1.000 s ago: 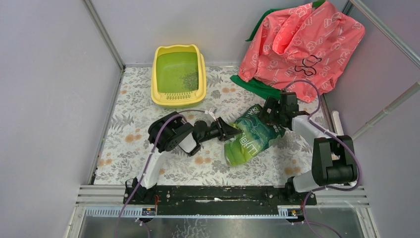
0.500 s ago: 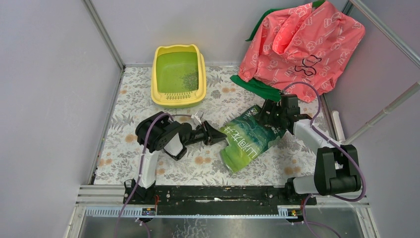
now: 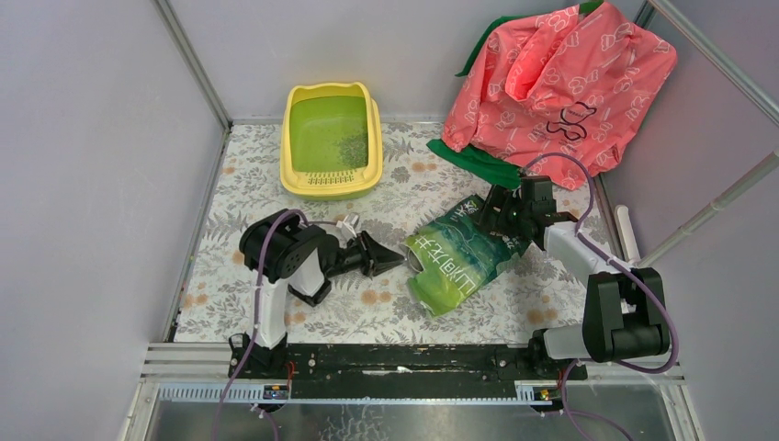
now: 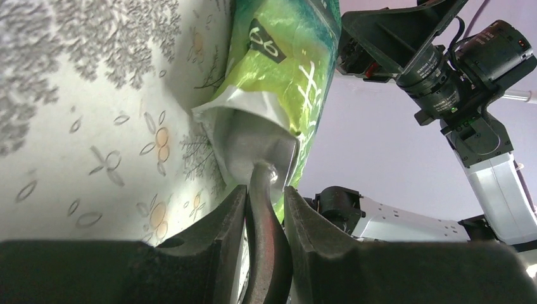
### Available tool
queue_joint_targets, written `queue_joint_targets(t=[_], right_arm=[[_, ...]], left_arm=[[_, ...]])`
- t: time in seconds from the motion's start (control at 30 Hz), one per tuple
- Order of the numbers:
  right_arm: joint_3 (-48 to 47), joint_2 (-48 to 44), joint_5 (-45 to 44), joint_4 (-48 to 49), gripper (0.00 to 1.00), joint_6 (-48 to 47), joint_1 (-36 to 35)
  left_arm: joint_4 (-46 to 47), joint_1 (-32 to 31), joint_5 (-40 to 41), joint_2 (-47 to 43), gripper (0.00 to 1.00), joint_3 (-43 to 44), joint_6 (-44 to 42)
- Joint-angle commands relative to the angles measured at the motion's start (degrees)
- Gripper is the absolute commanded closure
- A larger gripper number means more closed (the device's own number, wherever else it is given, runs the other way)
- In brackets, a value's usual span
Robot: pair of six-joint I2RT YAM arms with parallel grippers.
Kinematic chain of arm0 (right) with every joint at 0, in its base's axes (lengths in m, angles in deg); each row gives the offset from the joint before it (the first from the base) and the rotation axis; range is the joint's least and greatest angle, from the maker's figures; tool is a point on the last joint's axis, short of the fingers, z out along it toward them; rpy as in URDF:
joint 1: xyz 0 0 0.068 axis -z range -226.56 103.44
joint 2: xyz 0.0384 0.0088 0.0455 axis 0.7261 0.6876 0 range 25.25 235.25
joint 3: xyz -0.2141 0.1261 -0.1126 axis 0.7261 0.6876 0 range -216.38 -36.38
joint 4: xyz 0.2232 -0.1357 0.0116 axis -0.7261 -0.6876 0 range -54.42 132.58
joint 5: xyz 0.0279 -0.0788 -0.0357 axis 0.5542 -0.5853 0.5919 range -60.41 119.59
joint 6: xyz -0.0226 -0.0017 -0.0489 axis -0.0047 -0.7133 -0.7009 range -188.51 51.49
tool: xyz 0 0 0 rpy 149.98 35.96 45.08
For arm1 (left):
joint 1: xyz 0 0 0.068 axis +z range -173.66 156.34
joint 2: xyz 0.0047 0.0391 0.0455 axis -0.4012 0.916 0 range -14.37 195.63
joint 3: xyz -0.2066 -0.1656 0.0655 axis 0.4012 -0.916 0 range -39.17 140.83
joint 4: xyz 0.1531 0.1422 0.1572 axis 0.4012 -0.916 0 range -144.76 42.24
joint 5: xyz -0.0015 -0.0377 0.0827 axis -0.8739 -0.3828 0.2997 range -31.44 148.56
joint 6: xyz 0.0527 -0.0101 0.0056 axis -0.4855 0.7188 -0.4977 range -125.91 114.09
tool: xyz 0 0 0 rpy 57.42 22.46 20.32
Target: Fill the litter box with clean litter
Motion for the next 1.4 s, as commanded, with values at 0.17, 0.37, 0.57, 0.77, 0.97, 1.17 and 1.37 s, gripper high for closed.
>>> queue_joint_targets(t=[0.17, 0.37, 0.57, 0.77, 0.97, 1.17, 1.37], right_arm=[[0.7, 0.5, 1.9, -0.2, 0.03, -0.5, -0.6], [0.7, 0.0, 1.6, -0.6, 0.03, -0.6, -0.6], [0.6, 0.1, 1.7, -0.6, 0.03, -0.4, -0.6], [0.8, -0.2, 1.8, -0.4, 0.03, -0.5, -0.6], [0.8, -0.4, 1.8, -0.7, 0.03, -0.6, -0.6], [0.8, -0.4, 2.0, -0.4, 0.03, -0.7, -0.6], [0.8, -0.2, 2.1, -0.1, 0.03, -0.6, -0.6]], left_arm=[[5.0, 2.5, -3.0, -1.6, 1.0, -6.5, -1.9], [5.0, 4.5, -3.6, -2.0, 1.0, -10.4, -2.0], [5.0, 6.9, -3.4, -3.6, 1.0, -15.2, -0.6], [4.9, 9.7, -4.2, -3.8, 1.0, -18.3, 0.5], [5.0, 12.3, -5.7, -4.9, 1.0, -20.7, 1.0], [4.9, 17.4, -9.0, -7.0, 1.0, -24.6, 0.8], [4.9, 20.4, -11.8, -6.7, 1.0, -25.5, 0.2]])
